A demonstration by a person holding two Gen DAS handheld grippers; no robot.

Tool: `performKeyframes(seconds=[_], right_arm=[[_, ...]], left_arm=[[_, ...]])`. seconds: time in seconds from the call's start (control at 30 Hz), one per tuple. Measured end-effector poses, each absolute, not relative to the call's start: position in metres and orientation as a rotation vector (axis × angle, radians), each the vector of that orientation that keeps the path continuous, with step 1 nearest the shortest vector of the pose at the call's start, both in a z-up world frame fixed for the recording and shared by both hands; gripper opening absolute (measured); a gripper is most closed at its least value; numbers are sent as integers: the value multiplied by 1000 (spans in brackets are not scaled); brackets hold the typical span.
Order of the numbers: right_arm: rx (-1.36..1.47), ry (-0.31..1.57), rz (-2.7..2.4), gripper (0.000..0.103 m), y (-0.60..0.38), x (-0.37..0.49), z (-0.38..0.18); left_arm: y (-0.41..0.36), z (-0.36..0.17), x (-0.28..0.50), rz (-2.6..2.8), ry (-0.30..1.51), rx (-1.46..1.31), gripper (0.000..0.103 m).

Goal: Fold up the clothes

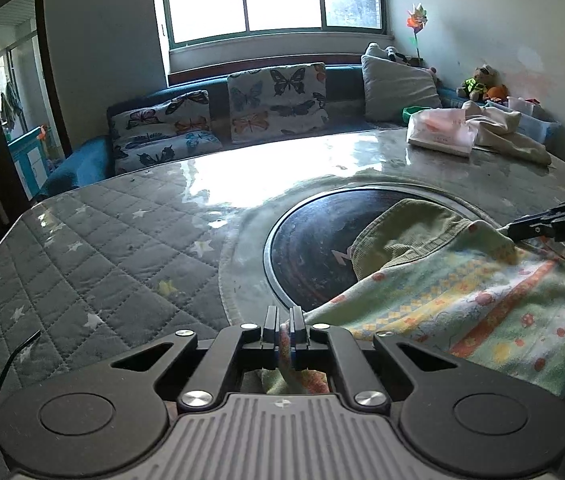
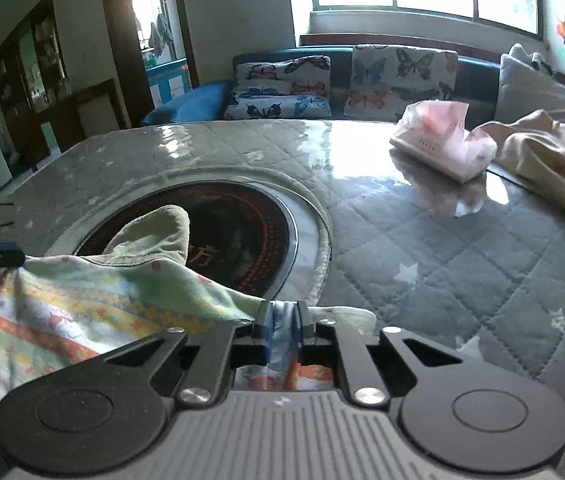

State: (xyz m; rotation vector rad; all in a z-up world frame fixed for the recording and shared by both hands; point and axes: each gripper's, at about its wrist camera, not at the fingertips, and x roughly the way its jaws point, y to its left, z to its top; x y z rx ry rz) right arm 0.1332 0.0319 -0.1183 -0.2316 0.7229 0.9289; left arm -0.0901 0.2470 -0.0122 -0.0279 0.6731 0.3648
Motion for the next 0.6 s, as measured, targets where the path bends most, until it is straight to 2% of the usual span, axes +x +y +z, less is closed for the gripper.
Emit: performKeyframes(seconds=[0.1,0.2,0.37,0.6], right_arm=[[-215,730,916,12,31,134,-121],[-228,700,904,7,31,130,-119],[-276,678,857,6,32,123,-119],[-266,629,870,11,32,117,-104]], left_arm=[[246,-15,-88,366,684,-27,5],[246,-16,-87,368,682,-28,5],[247,-20,-82,368,691,-28,5],[250,-24,-78,379,709,-56,10]])
